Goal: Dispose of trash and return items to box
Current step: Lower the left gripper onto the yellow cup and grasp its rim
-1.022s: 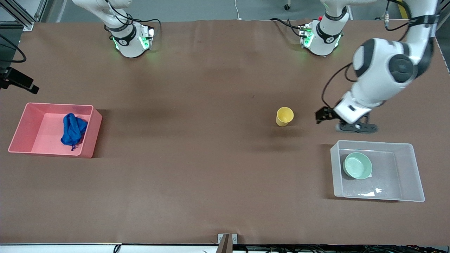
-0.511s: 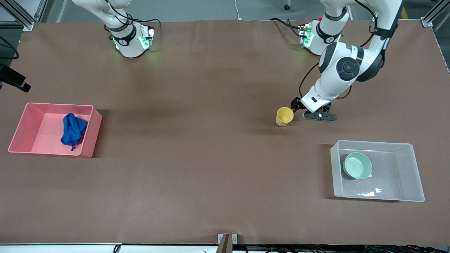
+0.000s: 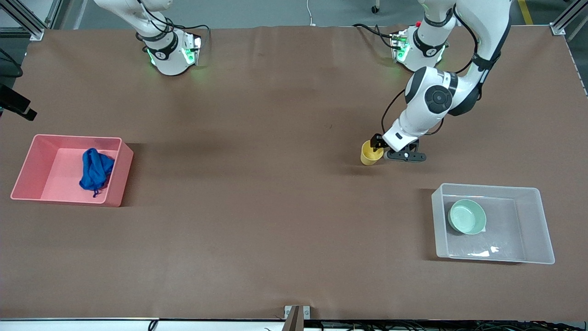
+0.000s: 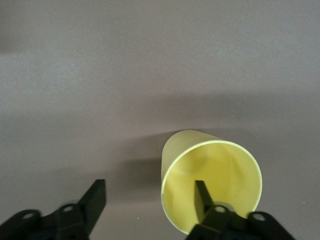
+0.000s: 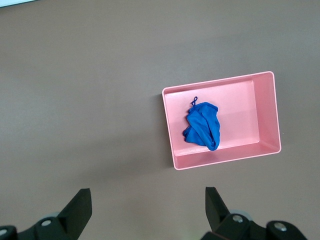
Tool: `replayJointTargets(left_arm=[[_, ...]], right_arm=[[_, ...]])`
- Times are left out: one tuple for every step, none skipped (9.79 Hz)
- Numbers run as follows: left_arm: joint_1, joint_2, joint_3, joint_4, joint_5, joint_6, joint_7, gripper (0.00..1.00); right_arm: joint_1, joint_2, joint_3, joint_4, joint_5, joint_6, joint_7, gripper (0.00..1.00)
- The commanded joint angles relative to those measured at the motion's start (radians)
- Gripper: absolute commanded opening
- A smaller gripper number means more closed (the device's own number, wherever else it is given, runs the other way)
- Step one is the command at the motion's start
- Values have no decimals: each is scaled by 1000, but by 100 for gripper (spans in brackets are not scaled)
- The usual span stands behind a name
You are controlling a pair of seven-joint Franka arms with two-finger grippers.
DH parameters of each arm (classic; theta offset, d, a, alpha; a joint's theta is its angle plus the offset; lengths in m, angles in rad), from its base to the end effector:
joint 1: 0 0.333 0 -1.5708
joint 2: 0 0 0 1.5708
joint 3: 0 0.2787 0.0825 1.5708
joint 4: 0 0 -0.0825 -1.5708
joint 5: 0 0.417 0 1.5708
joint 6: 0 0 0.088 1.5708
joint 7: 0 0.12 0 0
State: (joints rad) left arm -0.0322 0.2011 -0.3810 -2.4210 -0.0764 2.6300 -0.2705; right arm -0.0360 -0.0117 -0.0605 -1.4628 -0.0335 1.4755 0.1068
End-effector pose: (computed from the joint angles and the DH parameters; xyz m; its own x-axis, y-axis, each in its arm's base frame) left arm 0.4607 -0.2110 0.1567 0.9975 -0.0694 -0.0150 -0.0673 -0.9913 0.1129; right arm 0.5712 -0.0598 0.6266 0.9784 -0.2049 0.0278 -0.2057 -0.9782 0.0298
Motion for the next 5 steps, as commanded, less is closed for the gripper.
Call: replayJointTargets(left_arm=[[0, 52, -3, 0, 30, 25, -26, 14], [0, 53, -3, -3, 30, 25, -33, 7], [0, 50, -4, -3, 30, 22, -38, 1], [2, 44, -6, -3, 30, 19, -38, 1], [2, 34, -6, -3, 32, 16, -38, 0]], right_arm=[[1, 2, 5, 12, -14, -3, 4, 100], [1, 3, 5, 12, -16, -1, 4, 100], [1, 3, 5, 12, -16, -1, 4, 100], [1, 3, 5, 12, -14, -1, 4, 100], [4, 1, 7, 12, -14, -3, 4, 100]])
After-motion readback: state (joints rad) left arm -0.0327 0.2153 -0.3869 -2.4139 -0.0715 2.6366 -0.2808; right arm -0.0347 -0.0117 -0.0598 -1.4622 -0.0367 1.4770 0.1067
